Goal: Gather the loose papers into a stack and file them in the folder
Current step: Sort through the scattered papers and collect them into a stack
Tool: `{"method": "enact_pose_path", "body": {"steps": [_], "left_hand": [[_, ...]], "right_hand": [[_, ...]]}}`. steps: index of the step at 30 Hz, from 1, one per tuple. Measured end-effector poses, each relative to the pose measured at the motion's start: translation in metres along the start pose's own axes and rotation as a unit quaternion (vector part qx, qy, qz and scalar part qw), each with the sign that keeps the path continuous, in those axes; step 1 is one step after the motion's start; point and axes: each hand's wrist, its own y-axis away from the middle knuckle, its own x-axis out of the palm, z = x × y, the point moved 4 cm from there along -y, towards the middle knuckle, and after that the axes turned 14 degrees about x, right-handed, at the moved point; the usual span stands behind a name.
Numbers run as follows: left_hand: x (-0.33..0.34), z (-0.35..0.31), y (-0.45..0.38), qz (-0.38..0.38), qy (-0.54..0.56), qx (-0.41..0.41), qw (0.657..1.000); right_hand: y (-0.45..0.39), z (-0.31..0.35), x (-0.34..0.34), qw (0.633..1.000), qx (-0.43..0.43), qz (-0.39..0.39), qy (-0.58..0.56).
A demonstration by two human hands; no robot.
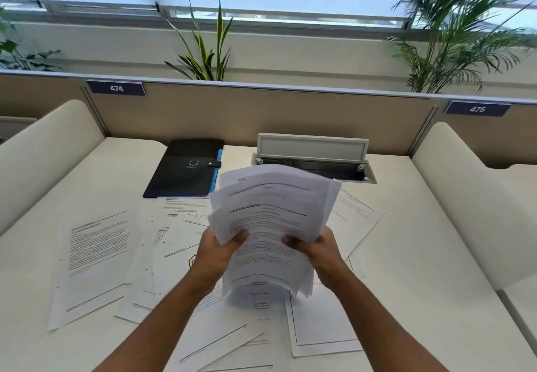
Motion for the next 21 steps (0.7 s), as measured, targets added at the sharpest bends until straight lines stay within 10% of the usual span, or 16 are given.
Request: {"method": "enact_pose_path", "body": {"steps": [21], "left_hand": [[0.015,-0.007,0.004,0.02,0.001,0.011,1.0]], "right_hand": [[0.002,0.009,0.02,0.999,-0.05,0.009,0.004]]}}
